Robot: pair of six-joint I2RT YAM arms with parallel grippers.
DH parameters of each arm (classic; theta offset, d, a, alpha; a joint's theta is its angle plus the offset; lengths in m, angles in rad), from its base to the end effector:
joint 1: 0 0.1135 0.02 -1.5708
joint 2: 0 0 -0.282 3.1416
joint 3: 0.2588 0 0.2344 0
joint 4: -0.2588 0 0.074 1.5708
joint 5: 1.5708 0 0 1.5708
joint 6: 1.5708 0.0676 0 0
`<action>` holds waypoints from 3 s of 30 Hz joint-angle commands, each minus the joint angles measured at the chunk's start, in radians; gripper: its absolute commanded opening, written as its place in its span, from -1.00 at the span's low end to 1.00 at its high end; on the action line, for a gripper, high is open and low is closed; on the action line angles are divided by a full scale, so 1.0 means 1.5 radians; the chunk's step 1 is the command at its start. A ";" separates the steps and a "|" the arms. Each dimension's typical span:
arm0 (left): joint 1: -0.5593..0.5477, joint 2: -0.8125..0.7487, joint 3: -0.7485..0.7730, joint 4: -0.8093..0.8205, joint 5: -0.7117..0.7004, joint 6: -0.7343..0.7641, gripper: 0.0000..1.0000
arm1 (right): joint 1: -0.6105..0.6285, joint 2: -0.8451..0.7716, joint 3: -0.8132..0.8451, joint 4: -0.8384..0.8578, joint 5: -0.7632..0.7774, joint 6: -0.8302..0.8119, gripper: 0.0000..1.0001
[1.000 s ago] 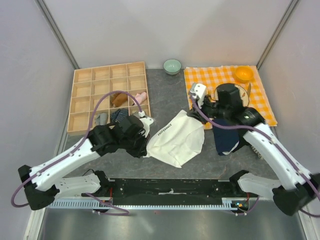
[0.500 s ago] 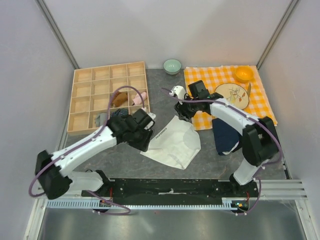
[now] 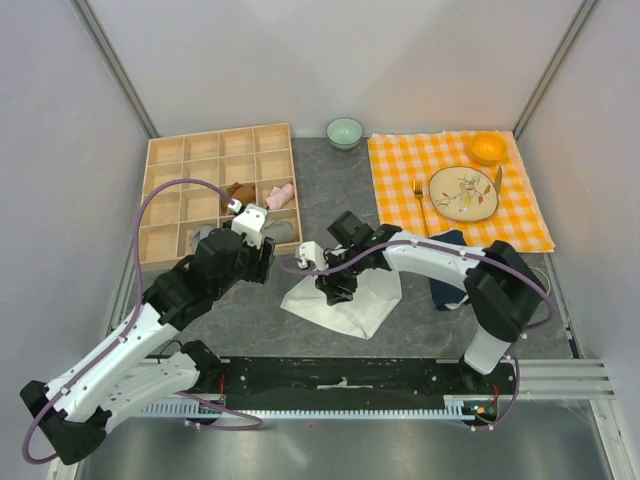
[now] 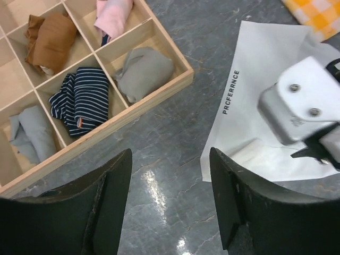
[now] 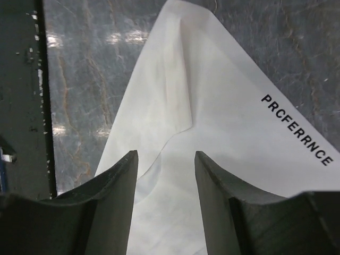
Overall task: Roll the underwear
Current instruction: Flatten out the underwear at the center of the board, then fold the underwear at the center of the board.
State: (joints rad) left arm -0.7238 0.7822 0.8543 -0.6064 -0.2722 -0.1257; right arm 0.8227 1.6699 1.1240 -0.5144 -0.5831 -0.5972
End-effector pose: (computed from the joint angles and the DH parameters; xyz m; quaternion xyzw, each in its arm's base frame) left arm 0.1329 -0.0932 0.3176 0.1893 0.8423 -0.0949 0.4957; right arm 0.2016 0.2719 0.2139 -0.6591 0.6556 0.3036 0.2090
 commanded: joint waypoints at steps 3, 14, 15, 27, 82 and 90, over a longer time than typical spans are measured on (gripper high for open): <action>0.003 -0.057 -0.022 0.091 -0.090 0.079 0.34 | 0.039 0.085 0.044 0.027 0.063 0.077 0.04; 0.003 -0.119 -0.041 0.106 -0.110 0.083 0.38 | 0.052 0.132 0.061 0.031 0.094 0.096 0.05; 0.004 -0.120 -0.042 0.105 -0.110 0.083 0.39 | 0.052 0.134 0.063 0.030 0.094 0.096 0.06; 0.003 -0.124 -0.043 0.106 -0.102 0.082 0.38 | 0.069 0.146 0.068 0.031 0.114 0.096 -0.06; 0.003 -0.235 -0.066 0.133 -0.195 0.083 0.36 | 0.121 0.168 0.084 0.011 0.171 0.067 -0.54; 0.003 -0.230 -0.064 0.131 -0.192 0.083 0.36 | 0.122 0.135 0.097 -0.008 0.171 0.060 -1.00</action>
State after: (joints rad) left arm -0.7238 0.4332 0.7616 -0.4553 -0.5335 -0.0319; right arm 1.0000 1.9114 1.2530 -0.5106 -0.3420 -0.4942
